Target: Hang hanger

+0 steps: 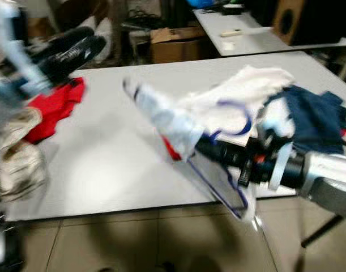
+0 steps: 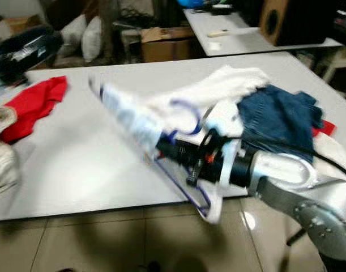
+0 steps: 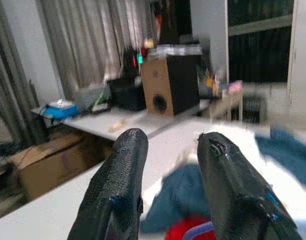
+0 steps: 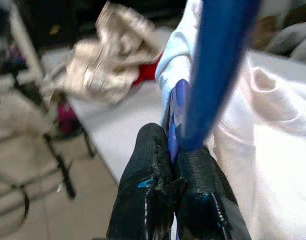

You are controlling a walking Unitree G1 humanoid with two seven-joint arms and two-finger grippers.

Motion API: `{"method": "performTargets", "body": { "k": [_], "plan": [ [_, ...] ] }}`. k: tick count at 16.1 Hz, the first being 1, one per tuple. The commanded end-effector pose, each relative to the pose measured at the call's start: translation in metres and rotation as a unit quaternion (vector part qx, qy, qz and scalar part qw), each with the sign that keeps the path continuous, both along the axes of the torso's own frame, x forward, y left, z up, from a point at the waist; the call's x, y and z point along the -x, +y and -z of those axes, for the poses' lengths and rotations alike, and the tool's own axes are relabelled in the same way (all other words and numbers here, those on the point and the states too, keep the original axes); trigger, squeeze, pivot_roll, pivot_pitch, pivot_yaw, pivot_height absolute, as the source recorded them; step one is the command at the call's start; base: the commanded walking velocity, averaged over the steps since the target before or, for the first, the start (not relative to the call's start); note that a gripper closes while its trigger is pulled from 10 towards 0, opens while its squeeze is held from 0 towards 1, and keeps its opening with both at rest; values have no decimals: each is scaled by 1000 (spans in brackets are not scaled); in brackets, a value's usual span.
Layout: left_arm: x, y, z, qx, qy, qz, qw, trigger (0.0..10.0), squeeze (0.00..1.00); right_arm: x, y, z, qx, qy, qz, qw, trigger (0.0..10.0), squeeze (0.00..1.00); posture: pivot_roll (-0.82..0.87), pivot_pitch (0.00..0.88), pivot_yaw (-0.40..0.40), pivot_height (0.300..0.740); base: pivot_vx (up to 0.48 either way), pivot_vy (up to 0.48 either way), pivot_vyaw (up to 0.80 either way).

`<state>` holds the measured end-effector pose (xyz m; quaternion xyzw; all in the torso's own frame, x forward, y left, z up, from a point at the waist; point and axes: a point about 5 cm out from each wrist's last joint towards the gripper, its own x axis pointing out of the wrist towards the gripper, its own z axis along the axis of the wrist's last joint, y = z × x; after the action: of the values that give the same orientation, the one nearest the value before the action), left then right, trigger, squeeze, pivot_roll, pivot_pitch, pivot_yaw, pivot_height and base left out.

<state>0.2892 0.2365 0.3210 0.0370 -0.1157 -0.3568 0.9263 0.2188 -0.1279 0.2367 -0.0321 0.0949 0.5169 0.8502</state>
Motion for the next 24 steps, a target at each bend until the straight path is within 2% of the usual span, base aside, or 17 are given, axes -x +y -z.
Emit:
{"method": "performTargets", "body": {
  "k": [1,2,3,5,6,7,8,9,10,12,13,14,16,24],
  "plan": [
    [4,7,1,-12,8,-8,1000,10000,0,6,5,4,16,3,-32,999,10000,0,-2,0,55,740,0,0,800],
    [4,15,0,-23,16,-51,998,10000,0,8,9,11,24,11,-54,998,10000,0,9,0,44,740,0,0,800],
    [5,15,5,-31,27,-57,998,10000,0,9,14,17,28,19,-68,997,10000,0,16,0,36,740,0,0,800],
    [8,3,22,-59,50,-44,996,10000,0,9,20,28,38,26,-79,996,10000,0,26,0,30,740,0,0,800],
    [6,-9,41,-85,61,-46,993,10000,0,7,23,36,44,27,-76,996,10000,0,32,0,27,740,0,0,800],
    [2,-18,55,-75,71,-64,993,10000,0,3,22,40,47,23,-58,997,10000,0,39,0,27,740,0,0,800],
    [-3,-21,65,-72,65,-103,990,10000,0,2,21,41,37,19,-42,998,10000,0,39,0,27,740,0,0,800],
    [-4,-20,73,-48,71,-142,986,10000,0,4,21,41,23,21,-39,999,10000,0,42,0,25,740,0,0,800],
    [-2,-19,80,-63,69,-168,981,10000,0,6,22,41,18,22,-39,999,10000,0,42,0,25,740,0,0,800],
    [6,-21,87,-55,77,-184,978,10000,0,9,21,43,12,28,-38,999,10000,0,51,0,13,740,0,0,800],
    [14,-22,98,-76,91,-193,974,10000,0,12,21,48,8,36,-38,999,10000,0,68,0,-6,740,0,0,800],
    [16,-22,99,-81,91,-195,973,10000,0,13,21,49,8,38,-38,999,10000,0,68,0,-6,740,0,0,800],
    [22,-30,114,-125,93,-197,968,10000,0,18,21,54,2,50,-39,998,10000,0,76,0,-10,740,0,0,800],
    [25,-42,123,-132,103,-186,968,10000,0,29,16,62,9,73,-49,996,10000,0,67,0,3,740,0,0,800]
  ]
}}
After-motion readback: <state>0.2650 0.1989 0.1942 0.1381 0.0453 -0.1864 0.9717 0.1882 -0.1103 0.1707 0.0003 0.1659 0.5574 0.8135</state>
